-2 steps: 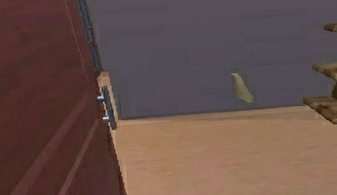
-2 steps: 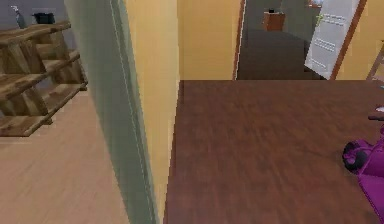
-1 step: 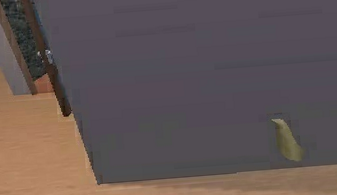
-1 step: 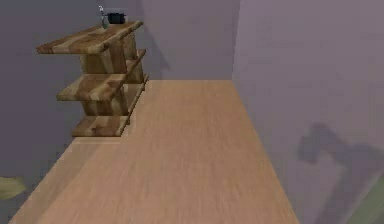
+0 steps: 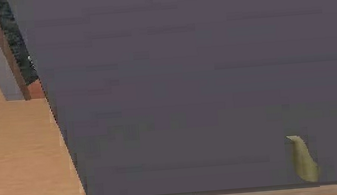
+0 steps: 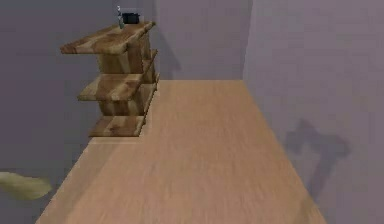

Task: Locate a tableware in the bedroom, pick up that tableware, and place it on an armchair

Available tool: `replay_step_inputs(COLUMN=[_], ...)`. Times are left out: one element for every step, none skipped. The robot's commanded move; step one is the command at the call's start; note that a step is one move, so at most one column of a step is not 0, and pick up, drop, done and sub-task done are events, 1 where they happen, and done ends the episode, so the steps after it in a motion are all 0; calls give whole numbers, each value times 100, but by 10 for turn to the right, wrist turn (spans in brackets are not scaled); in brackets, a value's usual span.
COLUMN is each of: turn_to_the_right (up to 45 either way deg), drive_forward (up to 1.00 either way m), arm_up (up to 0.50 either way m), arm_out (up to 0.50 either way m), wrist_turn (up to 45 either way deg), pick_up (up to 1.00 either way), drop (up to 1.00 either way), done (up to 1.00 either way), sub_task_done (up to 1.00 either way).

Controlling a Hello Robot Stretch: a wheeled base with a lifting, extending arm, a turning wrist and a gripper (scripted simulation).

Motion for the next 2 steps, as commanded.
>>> replay_step_inputs(turn_to_the_right=[420, 0], drive_forward=[0, 10], arm_up=[0, 0], arm_out=[0, 0], wrist_turn=[0, 0], pick_up=[0, 0], drop=[0, 0], done=[0, 0], sub_task_done=[0, 0])
